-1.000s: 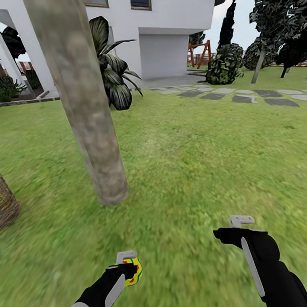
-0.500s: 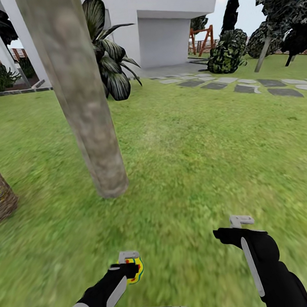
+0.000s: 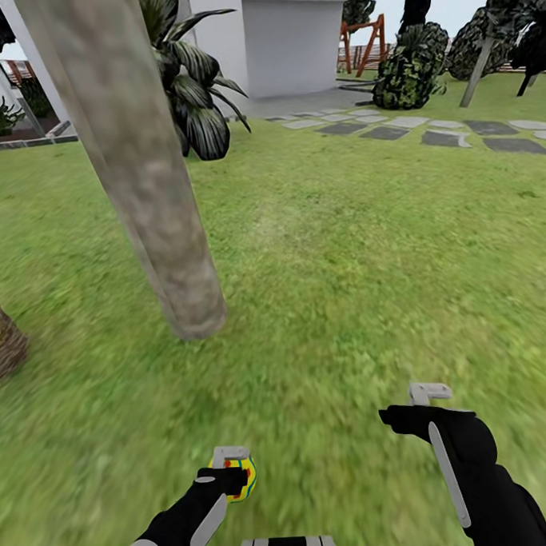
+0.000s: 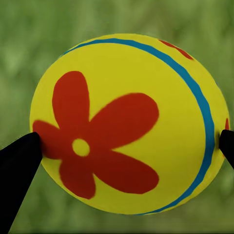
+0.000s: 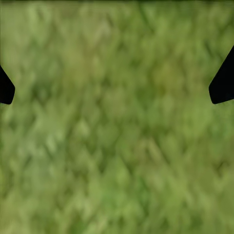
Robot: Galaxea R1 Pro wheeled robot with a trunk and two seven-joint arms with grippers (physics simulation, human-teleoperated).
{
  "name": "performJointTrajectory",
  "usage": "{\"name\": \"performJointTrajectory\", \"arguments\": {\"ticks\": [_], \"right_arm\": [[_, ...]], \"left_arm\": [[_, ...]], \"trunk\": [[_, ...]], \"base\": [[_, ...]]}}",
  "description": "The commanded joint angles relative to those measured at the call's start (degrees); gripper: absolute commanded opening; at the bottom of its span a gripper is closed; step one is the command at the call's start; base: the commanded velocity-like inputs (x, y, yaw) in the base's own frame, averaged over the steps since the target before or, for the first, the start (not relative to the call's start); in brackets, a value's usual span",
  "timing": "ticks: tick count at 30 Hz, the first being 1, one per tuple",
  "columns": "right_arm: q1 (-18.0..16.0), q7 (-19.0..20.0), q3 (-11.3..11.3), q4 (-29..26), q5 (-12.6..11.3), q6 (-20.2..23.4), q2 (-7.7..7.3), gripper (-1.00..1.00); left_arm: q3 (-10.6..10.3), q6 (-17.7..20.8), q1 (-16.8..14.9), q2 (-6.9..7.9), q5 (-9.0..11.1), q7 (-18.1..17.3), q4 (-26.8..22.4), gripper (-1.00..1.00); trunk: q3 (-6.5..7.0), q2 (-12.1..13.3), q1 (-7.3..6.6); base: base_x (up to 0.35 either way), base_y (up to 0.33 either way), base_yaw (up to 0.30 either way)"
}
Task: Take the three Easter eggs out of the wicker basket on the lawn in the garden, then place them on the lawn next to a single tree (choose any tree) so that all three eggs are next to the same tree and none are left in the basket.
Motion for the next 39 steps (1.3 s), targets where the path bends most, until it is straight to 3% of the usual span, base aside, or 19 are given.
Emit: {"name": "performJointTrajectory", "arguments": {"ticks": [1,20,39], "right_arm": [[-0.04,0.35,-0.06,-0.05,0.51,0.24,0.05,1.00],[-0.04,0.35,-0.06,-0.05,0.51,0.24,0.05,1.00],[-0.04,0.35,-0.06,0.01,0.51,0.24,0.05,1.00]], "left_arm": [[-0.47,0.21,-0.04,0.09,0.54,0.47,-0.11,-1.00],[-0.59,-0.01,0.05,0.23,0.45,-0.16,-0.24,-1.00],[-0.62,-0.51,0.05,0.23,0.45,0.19,-0.87,-1.00]], "trunk": [[-0.27,-0.04,0.01],[-4.48,-0.29,0.50],[-4.48,-0.29,0.50]], "base": [[0.000,0.000,0.000],[0.000,0.000,0.000],[0.062,0.010,0.000]]}}
